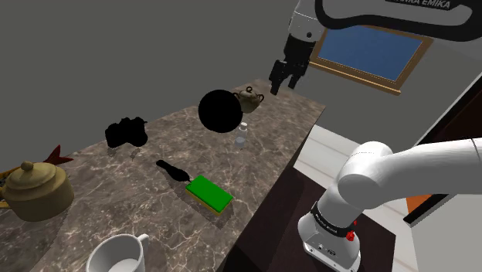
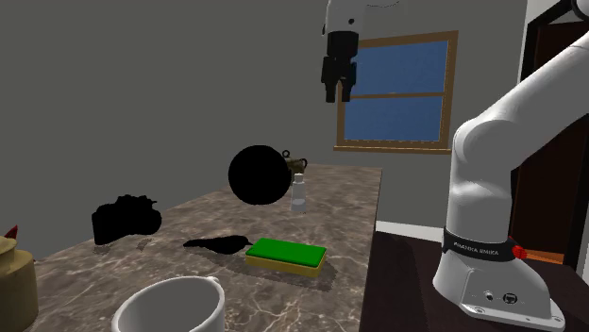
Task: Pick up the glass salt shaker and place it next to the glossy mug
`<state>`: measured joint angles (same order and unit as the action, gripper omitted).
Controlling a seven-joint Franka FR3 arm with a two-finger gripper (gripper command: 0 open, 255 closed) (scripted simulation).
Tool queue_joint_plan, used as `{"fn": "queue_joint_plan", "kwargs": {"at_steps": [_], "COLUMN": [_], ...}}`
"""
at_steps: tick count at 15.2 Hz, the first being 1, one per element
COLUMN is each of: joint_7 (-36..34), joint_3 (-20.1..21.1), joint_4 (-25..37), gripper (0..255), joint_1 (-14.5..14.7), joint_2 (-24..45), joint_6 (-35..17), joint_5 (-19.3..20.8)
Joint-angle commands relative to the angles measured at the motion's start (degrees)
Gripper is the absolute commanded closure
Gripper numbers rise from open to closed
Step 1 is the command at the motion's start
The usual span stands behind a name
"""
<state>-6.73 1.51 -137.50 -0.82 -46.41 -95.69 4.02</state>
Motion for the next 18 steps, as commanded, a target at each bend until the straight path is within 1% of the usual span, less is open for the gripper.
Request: {"fn": "queue_joint_plan", "kwargs": {"at_steps": [1,6,10,18], "joint_7": [0.0,-2.2,-3.5,-4.5], "joint_3": [0.0,-1.5,-2.6,-5.0], "joint_4": [0.0,-3.5,-5.0,-4.5], "gripper": [0,0,0,0], "joint_1": [0.0,-1.0,-1.6,-1.9], "joint_2": [0.0,6.9,13.6,29.4], "joint_6": [0.0,-9.5,-17.0,-31.0], "joint_5": [0.0,-1.6,-3.2,-7.8]}}
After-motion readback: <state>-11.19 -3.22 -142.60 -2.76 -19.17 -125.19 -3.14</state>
